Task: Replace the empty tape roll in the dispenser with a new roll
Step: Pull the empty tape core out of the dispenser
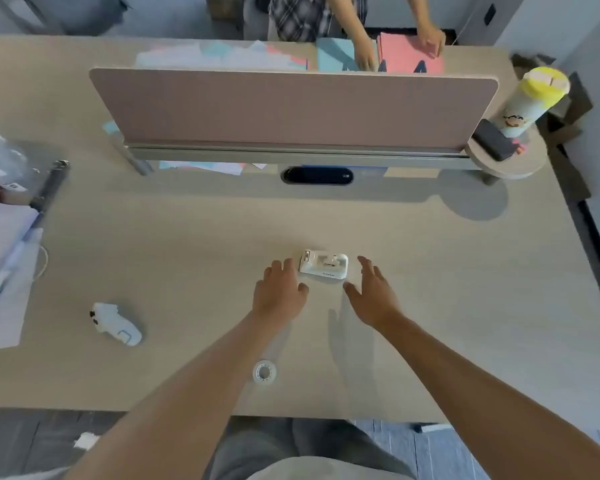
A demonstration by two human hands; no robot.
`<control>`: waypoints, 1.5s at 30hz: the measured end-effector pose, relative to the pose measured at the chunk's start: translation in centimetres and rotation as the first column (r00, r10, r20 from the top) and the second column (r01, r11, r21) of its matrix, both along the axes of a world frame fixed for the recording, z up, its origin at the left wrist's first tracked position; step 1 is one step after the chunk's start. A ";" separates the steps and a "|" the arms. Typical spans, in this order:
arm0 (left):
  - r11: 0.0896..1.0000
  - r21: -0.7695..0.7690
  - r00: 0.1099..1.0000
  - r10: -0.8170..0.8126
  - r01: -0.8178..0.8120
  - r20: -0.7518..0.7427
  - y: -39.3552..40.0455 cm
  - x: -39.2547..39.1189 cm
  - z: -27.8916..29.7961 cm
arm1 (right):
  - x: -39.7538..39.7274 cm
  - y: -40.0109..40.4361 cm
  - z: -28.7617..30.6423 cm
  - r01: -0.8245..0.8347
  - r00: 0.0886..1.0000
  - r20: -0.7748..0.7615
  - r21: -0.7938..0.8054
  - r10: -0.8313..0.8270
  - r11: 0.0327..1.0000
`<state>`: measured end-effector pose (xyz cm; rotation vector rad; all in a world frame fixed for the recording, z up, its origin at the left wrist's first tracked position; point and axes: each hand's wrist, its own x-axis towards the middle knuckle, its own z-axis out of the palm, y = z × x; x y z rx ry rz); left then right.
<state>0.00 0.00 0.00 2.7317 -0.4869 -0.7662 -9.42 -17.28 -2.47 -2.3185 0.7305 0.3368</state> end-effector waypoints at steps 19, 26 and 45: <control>0.931 -0.241 0.957 0.245 -0.276 -0.153 -4.6 3.4 -9.6 | 5.5 -2.1 -6.5 -0.196 0.979 0.035 -0.083 0.199 0.977; 0.928 -0.238 0.955 0.259 -0.288 -0.145 -3.9 1.4 -9.8 | 4.3 -0.9 -6.3 -0.167 0.985 0.029 -0.105 0.171 0.980; 0.936 -0.265 0.970 0.207 -0.234 -0.125 2.9 -11.7 -10.2 | -9.1 5.8 -7.1 0.018 0.995 0.097 0.002 -0.019 1.000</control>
